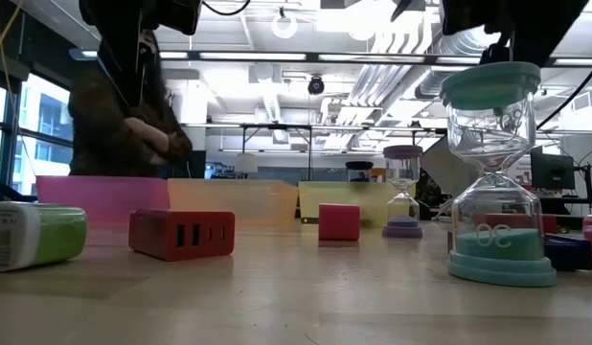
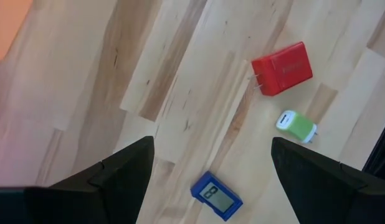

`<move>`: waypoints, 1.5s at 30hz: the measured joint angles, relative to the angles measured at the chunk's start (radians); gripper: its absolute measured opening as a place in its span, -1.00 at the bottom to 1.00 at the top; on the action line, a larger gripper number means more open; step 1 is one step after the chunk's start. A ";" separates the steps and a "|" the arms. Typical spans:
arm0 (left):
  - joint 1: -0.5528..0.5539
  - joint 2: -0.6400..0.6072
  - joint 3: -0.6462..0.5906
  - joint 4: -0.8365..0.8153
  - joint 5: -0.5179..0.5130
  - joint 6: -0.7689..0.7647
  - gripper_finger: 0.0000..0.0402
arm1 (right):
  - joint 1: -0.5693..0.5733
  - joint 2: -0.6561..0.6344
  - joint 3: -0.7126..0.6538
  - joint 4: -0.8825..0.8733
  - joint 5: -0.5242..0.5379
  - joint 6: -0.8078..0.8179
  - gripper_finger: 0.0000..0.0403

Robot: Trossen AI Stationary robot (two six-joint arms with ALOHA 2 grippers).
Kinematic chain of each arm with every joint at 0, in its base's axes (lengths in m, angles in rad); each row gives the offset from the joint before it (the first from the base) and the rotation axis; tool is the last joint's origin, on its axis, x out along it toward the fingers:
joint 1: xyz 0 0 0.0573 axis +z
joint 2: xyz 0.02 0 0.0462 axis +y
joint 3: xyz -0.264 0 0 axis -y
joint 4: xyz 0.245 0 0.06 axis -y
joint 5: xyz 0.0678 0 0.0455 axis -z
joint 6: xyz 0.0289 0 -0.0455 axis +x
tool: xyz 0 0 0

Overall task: Pick & Place Office items
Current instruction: Put the right red charger adapter into the red bin

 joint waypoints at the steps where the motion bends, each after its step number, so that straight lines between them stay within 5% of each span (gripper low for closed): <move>1: 0.000 0.000 0.000 0.000 0.000 0.000 0.57 | 0.000 0.000 -0.007 0.007 0.001 0.000 0.32; 26: 0.000 0.000 0.000 0.000 0.000 -0.006 0.57 | 0.000 0.000 -0.016 0.087 -0.001 -0.043 0.35; 45: 0.000 0.000 0.000 0.000 0.000 -0.003 0.57 | 0.002 0.000 -0.016 0.125 -0.046 0.021 0.98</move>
